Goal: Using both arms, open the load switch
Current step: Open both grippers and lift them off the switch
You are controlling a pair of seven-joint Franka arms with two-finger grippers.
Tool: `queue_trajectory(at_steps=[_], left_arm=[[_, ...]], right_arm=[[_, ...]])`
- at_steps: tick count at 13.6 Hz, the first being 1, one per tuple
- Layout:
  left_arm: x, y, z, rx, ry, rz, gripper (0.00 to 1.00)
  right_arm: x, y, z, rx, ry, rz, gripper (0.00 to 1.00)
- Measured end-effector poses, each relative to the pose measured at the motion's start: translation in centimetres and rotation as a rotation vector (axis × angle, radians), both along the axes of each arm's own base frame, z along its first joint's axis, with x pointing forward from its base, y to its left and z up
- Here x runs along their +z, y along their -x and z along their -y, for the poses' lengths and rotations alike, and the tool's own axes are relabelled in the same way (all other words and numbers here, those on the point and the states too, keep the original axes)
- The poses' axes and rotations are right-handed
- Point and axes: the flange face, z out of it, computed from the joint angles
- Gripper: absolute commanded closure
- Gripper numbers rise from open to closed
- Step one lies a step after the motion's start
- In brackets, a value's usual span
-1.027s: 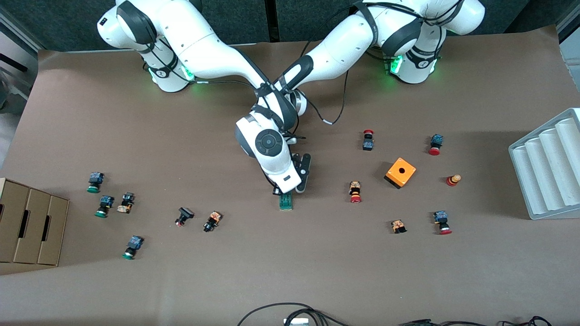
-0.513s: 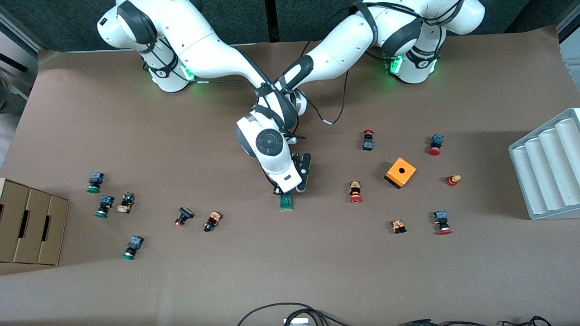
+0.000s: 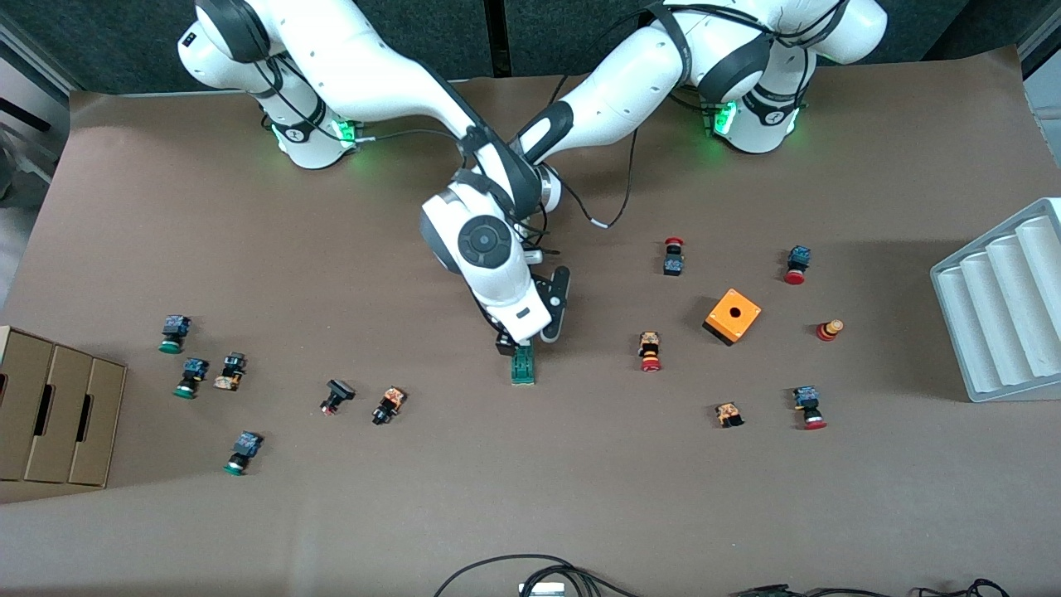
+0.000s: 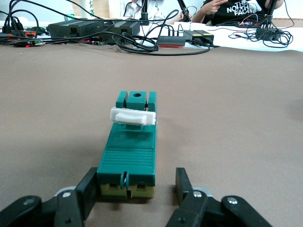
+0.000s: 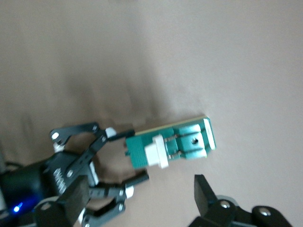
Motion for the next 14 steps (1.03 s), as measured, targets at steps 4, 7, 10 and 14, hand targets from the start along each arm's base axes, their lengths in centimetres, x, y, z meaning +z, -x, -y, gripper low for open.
queue_trajectory(at_steps=[4, 7, 10, 14], left_arm=[[0.0, 0.0, 0.0, 0.001, 0.001, 0.000, 0.00], [0.1, -0.1, 0.0, 0.006, 0.003, -0.002, 0.00], [0.7, -0.3, 0.1, 0.045, -0.021, -0.043, 0.00], [5.0, -0.8, 1.4, 0.077, -0.081, -0.167, 0.00]], right_arm=[[6.9, -1.9, 5.2, -0.090, 0.000, -0.050, 0.00], [11.5, -2.7, 8.4, -0.208, -0.016, -0.059, 0.00], [15.2, -3.7, 12.0, -0.334, -0.035, -0.058, 0.00], [18.2, -6.2, 19.6, -0.486, -0.077, -0.089, 0.00]])
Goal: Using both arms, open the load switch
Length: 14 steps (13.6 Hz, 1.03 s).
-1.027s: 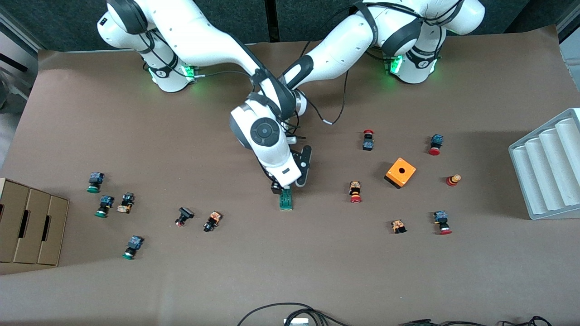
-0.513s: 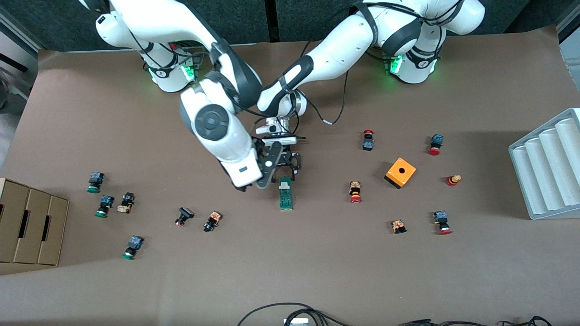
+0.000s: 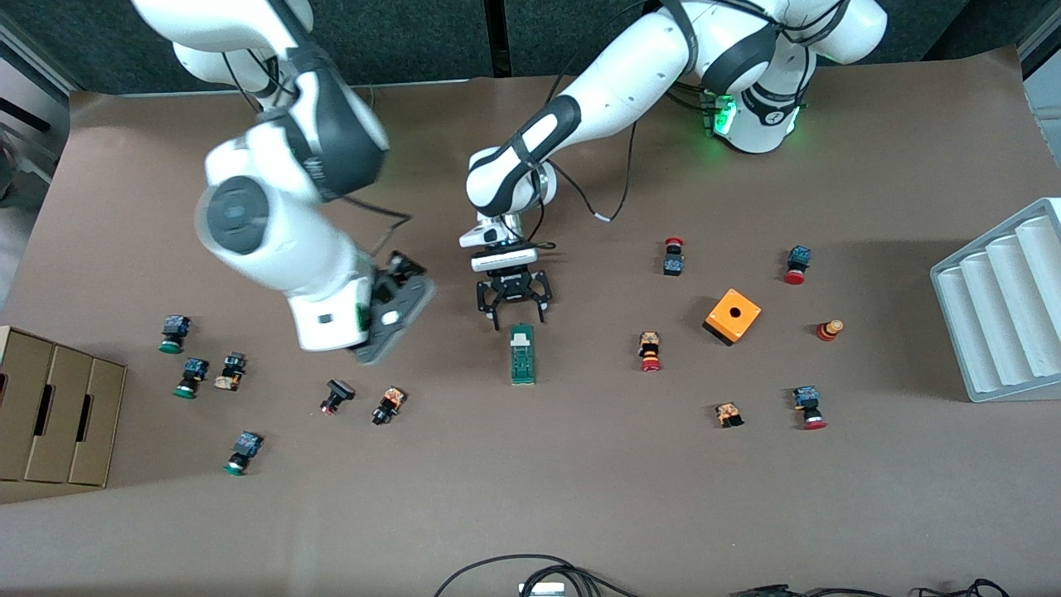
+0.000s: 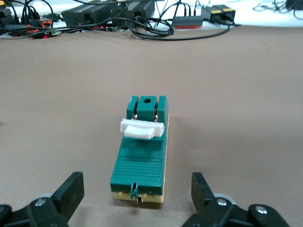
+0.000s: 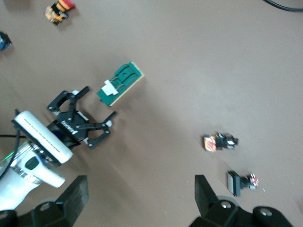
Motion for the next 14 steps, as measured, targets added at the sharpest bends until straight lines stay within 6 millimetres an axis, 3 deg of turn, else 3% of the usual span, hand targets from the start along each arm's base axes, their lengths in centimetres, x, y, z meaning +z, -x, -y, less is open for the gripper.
queue_trajectory(at_steps=[4, 12, 14], left_arm=[[5.3, -1.3, 0.2, 0.010, -0.089, -0.151, 0.00], [14.3, -4.2, -1.2, -0.171, -0.291, -0.514, 0.00], [16.6, -5.4, -2.1, -0.231, -0.322, -0.585, 0.00]], right_arm=[[2.6, -1.0, 6.3, -0.112, -0.008, -0.018, 0.00], [5.7, -1.3, 24.8, -0.432, -0.004, -0.110, 0.00], [6.2, -0.8, 27.6, -0.472, 0.035, -0.109, 0.00]])
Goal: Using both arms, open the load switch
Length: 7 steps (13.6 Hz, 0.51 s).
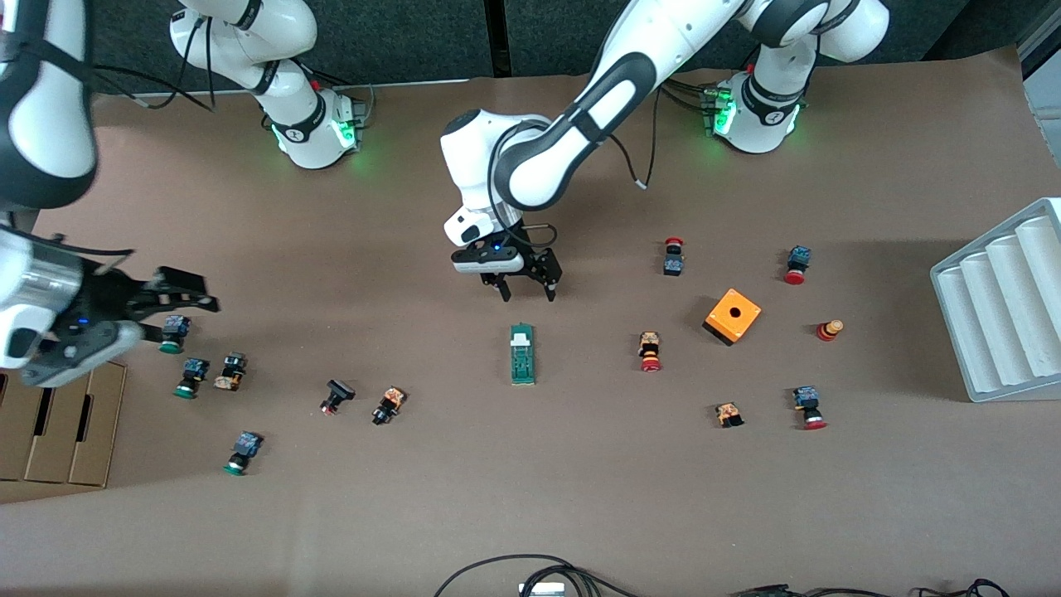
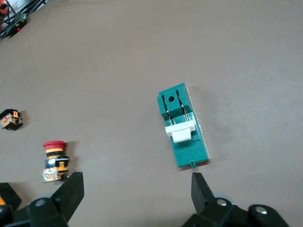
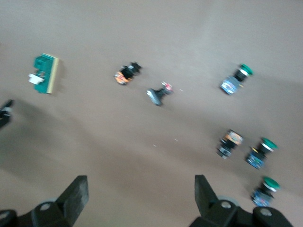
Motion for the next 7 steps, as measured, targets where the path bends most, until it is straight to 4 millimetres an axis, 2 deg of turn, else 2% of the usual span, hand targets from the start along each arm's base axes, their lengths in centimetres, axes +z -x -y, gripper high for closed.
queue_trajectory(at_steps=[2, 4, 7], left_arm=[[2.4, -1.2, -1.3, -0.055, -0.025, -0.084, 0.00], [5.2, -2.7, -3.2, -0.103, -0.052, -0.166, 0.00], [10.1, -5.5, -7.2, -0.186, -0.057, -0.309, 0.00]], right_arm=[[0.7, 0.4, 0.7, -0.042, 0.090, -0.001, 0.00], [1.6, 0.7, 0.4, -0.044, 0.183, 0.014, 0.00], [3.3, 1.2, 0.4, -0.040, 0.240, 0.055, 0.00]])
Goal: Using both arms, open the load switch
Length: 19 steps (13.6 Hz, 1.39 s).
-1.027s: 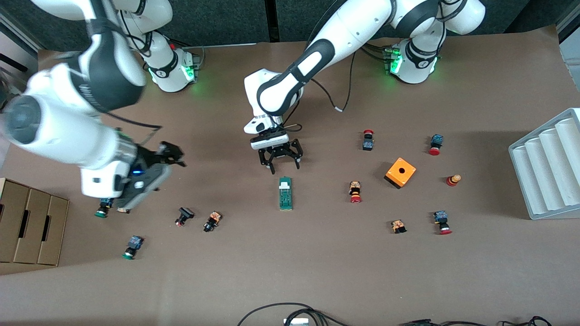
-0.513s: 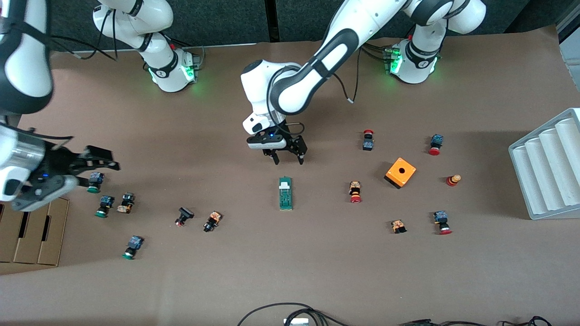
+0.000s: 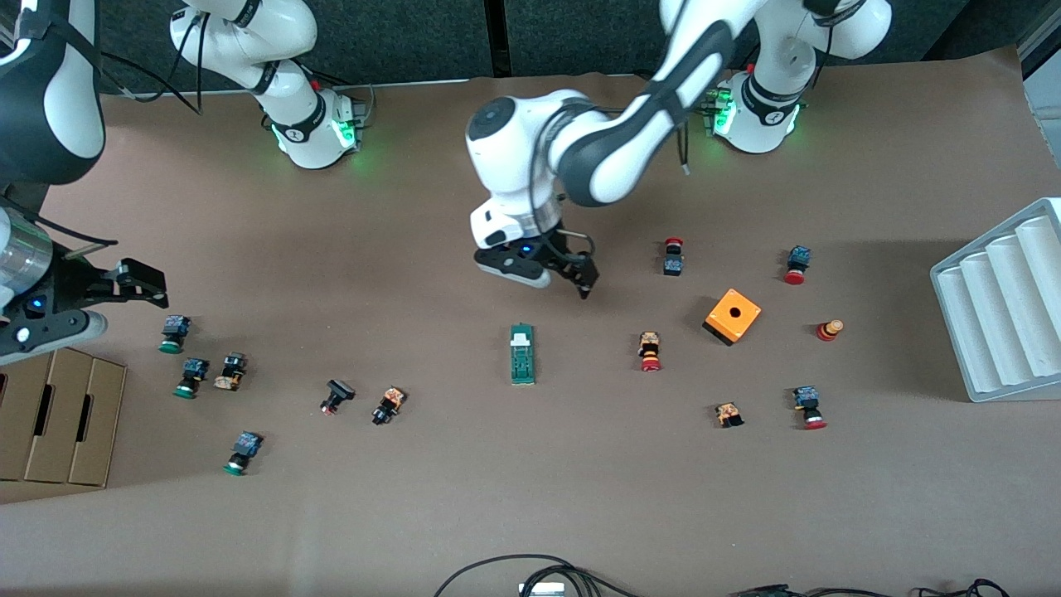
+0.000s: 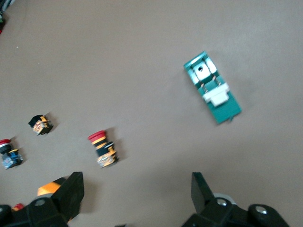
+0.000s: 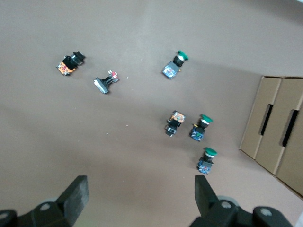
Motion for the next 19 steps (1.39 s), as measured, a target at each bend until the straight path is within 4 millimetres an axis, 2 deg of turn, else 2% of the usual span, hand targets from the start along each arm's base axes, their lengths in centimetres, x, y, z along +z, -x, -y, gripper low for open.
queue_trajectory(at_steps=[2, 4, 7, 8, 10, 13, 15, 19], left_arm=[[3.6, -2.4, -3.6, -0.018, 0.023, -0.088, 0.00], [6.7, -4.5, -6.8, 0.001, 0.042, -0.131, 0.00], [10.0, -6.6, -10.3, 0.035, 0.072, -0.178, 0.00], [11.0, -7.5, -12.1, 0.043, 0.103, -0.200, 0.00], [13.1, -9.7, -16.9, 0.072, 0.159, -0.229, 0.00], [16.1, -12.4, -25.7, 0.136, 0.223, -0.253, 0.00], [17.8, -13.1, -30.7, 0.180, 0.234, -0.250, 0.00], [20.6, -12.3, -37.9, 0.284, 0.228, -0.223, 0.00]], right_arm=[[0.3, 0.2, 0.7, -0.013, -0.008, 0.006, 0.00], [0.1, 0.2, 0.4, -0.026, -0.037, -0.004, 0.00], [0.0, 0.2, 0.4, -0.045, -0.040, -0.007, 0.00], [0.0, 0.2, 0.5, -0.050, -0.040, -0.007, 0.00], [0.0, 0.3, 0.5, -0.060, -0.039, -0.009, 0.00], [-0.2, 0.5, 0.7, -0.082, -0.037, -0.027, 0.00], [-0.6, 0.5, 0.9, -0.109, -0.035, -0.040, 0.00], [-1.0, 0.5, 1.9, -0.130, -0.034, -0.047, 0.00]])
